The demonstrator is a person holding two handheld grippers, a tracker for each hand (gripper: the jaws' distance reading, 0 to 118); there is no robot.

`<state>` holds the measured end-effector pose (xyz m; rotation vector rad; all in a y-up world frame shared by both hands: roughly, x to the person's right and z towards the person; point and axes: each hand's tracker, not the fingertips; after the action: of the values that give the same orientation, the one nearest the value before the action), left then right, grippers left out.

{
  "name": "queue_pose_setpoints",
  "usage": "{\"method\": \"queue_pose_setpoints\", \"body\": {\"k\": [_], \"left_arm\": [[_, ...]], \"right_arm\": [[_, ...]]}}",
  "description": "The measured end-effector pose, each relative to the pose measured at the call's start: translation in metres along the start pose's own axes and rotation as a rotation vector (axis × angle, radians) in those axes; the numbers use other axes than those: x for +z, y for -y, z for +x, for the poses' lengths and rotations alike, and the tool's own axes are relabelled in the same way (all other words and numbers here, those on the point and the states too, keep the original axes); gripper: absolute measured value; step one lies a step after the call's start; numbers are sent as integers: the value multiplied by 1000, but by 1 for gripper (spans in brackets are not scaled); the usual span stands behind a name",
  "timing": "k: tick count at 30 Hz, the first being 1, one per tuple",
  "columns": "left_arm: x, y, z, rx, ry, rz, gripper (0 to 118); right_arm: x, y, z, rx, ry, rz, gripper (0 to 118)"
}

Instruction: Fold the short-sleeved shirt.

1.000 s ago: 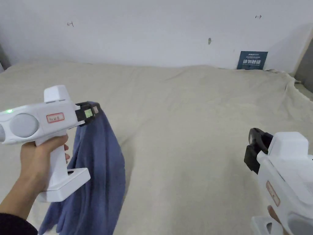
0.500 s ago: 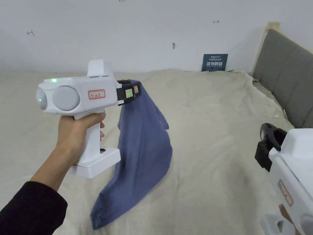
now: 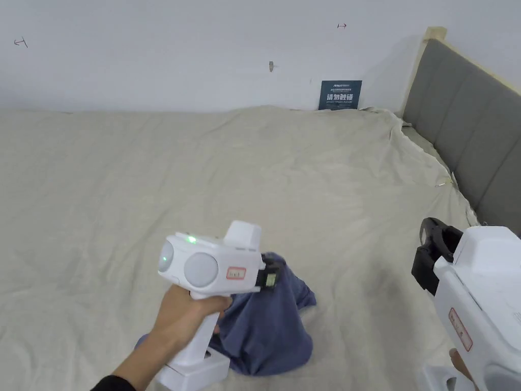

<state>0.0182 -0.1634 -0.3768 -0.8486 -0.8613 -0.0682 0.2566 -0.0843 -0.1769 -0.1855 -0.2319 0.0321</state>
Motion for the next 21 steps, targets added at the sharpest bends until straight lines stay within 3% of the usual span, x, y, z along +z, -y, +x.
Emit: {"method": "queue_pose_setpoints", "body": {"k": [5,11,14,15,17,18,19,21], "left_arm": [[-47,41,-18,33,-120,-190,4],[-71,74,-28,48,-186,-262,7],[-55,70,-22,67,-175,-206,34],[-50,67,-22,85,-167,-199,49],[-36,60,-23,149,-164,-145,93],[-28,56,-22,171,-166,-112,106],[-17,52,-21,188,-183,-61,113],[7,41,-19,199,-200,53,113]], "right_arm": [[-6,12,-9,-7,-23,-27,0],[-9,18,-13,1,-41,-52,0],[-8,16,-13,4,-40,-51,0],[-7,15,-13,3,-38,-47,0],[-3,12,-12,0,-35,-37,0],[-1,10,-12,-3,-34,-32,0],[0,9,-12,-5,-34,-29,0],[3,6,-12,-4,-36,-22,0]]}}
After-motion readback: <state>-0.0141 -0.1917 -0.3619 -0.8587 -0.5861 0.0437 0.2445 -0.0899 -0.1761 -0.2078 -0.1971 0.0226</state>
